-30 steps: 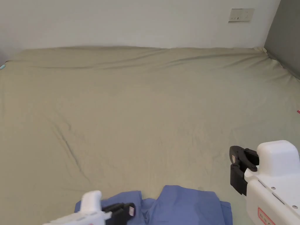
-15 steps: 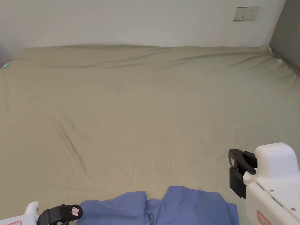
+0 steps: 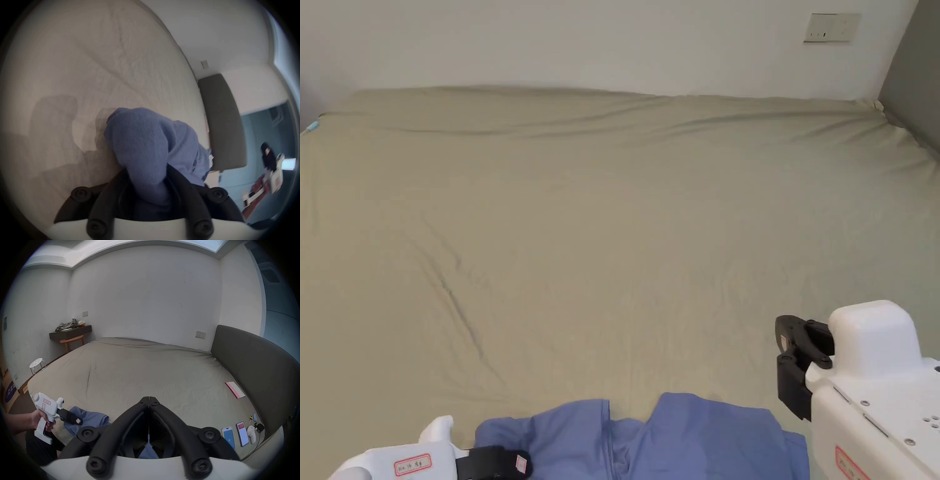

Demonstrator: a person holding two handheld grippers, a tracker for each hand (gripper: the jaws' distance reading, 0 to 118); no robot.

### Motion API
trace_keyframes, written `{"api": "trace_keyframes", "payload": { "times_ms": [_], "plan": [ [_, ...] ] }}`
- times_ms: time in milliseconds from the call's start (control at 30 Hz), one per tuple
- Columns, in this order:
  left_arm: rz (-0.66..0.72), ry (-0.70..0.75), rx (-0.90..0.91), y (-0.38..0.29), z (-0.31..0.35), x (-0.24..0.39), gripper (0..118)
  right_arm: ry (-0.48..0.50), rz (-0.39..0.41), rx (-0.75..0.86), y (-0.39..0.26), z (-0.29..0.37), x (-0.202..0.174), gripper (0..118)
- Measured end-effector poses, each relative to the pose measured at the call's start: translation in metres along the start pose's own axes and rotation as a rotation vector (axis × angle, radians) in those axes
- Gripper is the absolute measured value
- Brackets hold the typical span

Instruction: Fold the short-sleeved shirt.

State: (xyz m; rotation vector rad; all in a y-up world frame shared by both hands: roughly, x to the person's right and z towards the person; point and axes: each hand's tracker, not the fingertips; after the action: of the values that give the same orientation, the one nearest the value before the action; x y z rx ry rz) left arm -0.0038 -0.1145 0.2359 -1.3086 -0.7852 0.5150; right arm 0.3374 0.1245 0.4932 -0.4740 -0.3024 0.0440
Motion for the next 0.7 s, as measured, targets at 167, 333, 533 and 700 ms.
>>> {"api": "trace_keyframes", "payload": {
  "times_ms": [167, 333, 533, 700],
  "plan": [
    [-0.159, 0.122, 0.029, 0.002, 0.017, 0.024, 12, 0.001, 0.009, -0.001, 0.001, 0.001, -0.001, 2],
    [-0.286, 0.297, 0.084, 0.017, 0.042, 0.036, 12, -0.001, 0.012, 0.003, 0.002, 0.003, 0.000, 2],
    [-0.382, 0.710, 0.188, 0.037, 0.091, 0.044, 12, -0.005, 0.003, 0.011, 0.002, 0.004, 0.003, 2],
    [-0.457, 0.745, 0.183, 0.032, 0.103, 0.097, 12, 0.003, -0.003, 0.007, 0.001, 0.000, 0.003, 2]
  ]
}}
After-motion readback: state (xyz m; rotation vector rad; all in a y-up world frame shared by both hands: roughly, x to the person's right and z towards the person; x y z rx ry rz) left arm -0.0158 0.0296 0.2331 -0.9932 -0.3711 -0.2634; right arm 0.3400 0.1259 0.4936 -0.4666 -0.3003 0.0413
